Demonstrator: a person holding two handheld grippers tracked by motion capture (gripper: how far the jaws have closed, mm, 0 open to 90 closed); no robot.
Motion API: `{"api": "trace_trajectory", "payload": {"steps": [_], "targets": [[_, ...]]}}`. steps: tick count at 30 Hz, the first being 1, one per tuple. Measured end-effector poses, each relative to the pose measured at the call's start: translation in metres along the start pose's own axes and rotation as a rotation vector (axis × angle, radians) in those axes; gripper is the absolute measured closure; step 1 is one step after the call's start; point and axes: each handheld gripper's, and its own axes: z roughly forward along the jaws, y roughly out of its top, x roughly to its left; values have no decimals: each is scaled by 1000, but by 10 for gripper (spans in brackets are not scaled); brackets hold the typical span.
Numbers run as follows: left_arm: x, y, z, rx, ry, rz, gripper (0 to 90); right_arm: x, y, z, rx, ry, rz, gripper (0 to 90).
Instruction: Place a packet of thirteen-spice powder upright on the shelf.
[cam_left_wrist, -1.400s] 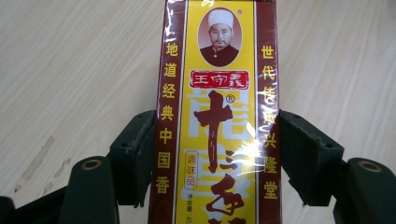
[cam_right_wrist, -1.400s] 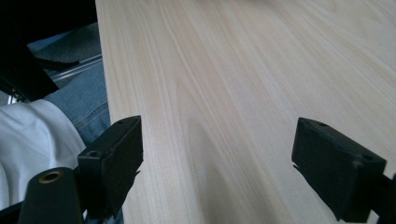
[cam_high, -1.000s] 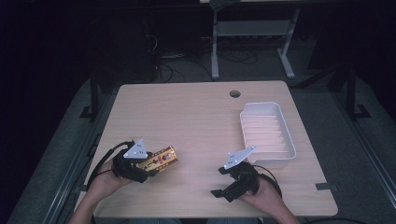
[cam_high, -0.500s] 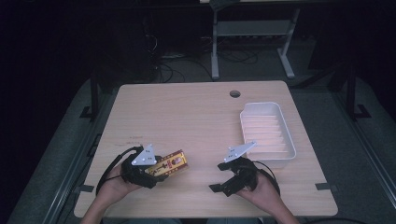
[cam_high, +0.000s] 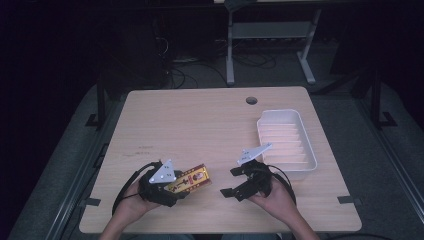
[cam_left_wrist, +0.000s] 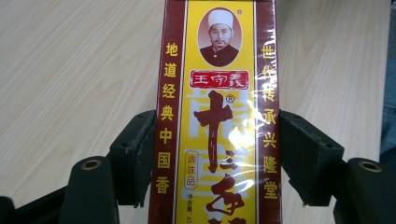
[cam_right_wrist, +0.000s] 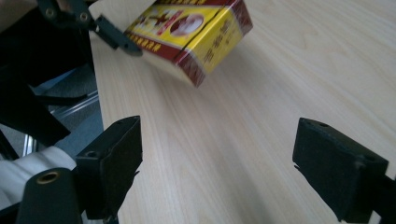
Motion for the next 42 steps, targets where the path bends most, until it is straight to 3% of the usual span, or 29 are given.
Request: {"api": "trace_trajectory", "payload": {"steps": [10,27,32,35,42], "targets": [[-12,1,10,-11,-2,6,325,-1,10,12,-5,11,26,185],[-33,9,21,-28,29,54,325,-3,10,24,-39,44,144,232],[-36,12,23,-33,34,61,326,-5,7,26,-51,70,187,291],[-39,13,24,-39,28,66,325,-7,5,27,-59,99,212,372],[-40,14,25,-39,36,71,325,-7,4,26,-74,97,259,426]]}}
